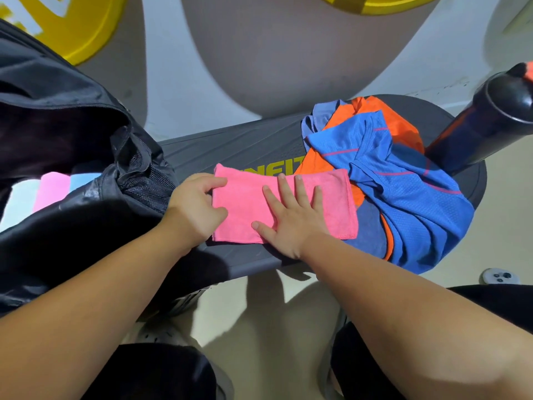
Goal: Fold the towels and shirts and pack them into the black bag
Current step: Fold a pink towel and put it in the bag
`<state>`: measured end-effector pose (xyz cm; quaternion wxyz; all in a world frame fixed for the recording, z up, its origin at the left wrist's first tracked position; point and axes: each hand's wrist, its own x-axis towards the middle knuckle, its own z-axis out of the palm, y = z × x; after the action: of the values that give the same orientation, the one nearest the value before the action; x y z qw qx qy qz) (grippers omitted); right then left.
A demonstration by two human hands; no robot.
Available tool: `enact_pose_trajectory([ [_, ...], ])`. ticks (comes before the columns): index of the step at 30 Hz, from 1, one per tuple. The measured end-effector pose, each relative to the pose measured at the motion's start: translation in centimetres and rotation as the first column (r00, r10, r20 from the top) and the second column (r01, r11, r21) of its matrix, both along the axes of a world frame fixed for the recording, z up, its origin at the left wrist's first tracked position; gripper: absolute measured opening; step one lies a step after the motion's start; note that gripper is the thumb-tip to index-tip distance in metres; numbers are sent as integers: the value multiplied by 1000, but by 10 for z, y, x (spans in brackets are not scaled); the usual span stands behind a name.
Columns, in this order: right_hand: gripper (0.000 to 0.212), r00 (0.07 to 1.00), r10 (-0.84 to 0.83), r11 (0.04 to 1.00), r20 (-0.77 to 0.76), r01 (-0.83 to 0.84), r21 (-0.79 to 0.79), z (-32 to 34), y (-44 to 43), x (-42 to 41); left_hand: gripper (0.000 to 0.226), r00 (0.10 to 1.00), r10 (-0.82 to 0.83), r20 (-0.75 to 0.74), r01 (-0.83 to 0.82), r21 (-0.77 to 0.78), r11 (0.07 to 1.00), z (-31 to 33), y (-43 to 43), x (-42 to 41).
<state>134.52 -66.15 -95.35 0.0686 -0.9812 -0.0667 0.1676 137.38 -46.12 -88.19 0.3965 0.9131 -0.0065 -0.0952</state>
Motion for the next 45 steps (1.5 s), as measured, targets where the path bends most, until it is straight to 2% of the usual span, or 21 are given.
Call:
enact_pose_trajectory([
  [1,80,1000,2,999,-28,-1,48,2,-3,2,58,1000,-13,-2,13,-10,1000,7,-3,-1],
  [3,71,996,-8,967,-89,30,252,16,-16,5,56,999,-46,2,46,-46,998,19,-15,-1],
  [5,61,988,-77,864,-131,132,485,39,-37,12,57,994,-105,22,106,-83,991,31,-33,-1],
  [6,55,982,-121,824,-145,181,537,52,-51,16,58,990,-137,34,139,-85,987,36,-44,-2],
  [8,46,979,-128,871,-160,188,453,79,-85,24,59,978,-199,60,202,-36,979,40,-71,-2],
  [10,40,977,-30,959,-213,88,269,103,-117,30,61,961,-265,75,264,30,964,37,-100,-2],
  [12,32,960,61,989,-273,-20,148,115,-141,30,62,958,-282,54,279,46,959,24,-128,-3],
  [15,25,965,76,987,-249,-38,154,116,-165,19,63,963,-270,-8,269,84,959,-3,-163,-2],
  [18,41,947,103,985,-304,-55,163,109,-177,13,64,967,-249,-52,253,111,961,-24,-186,-4],
  [20,49,936,120,988,-330,-82,127,106,-177,18,62,966,-247,-71,252,64,966,-32,-193,-9],
  [23,48,961,122,985,-246,-87,147,106,-169,23,37,980,-189,-58,181,-111,977,-36,-193,-15],
  [25,36,981,163,983,-107,-152,103,103,-163,24,21,997,-64,33,70,-191,979,-32,-185,-17],
  [26,30,985,172,982,-22,-170,78,99,-160,23,19,994,-17,112,37,-177,983,-32,-178,-17],
  [28,32,987,152,984,60,-157,89,92,-151,20,22,955,-11,298,30,-58,998,-31,-161,-17],
  [30,57,982,183,983,-34,-182,29,82,-139,13,30,916,-95,389,53,119,992,-36,-143,-18],
  [33,80,937,290,926,-196,-326,-188,61,-132,-1,53,946,-180,271,77,353,933,-50,-126,-26],
  [36,89,940,282,898,-193,-330,-292,46,-140,0,74,953,-289,95,208,492,845,-65,-122,-39],
  [41,97,952,245,885,-185,-297,-359,46,-153,7,77,946,-323,-32,286,554,782,-77,-132,-43],
  [45,99,954,272,894,-131,-300,-332,51,-148,11,80,949,-313,-44,280,578,767,-79,-139,-40],
])
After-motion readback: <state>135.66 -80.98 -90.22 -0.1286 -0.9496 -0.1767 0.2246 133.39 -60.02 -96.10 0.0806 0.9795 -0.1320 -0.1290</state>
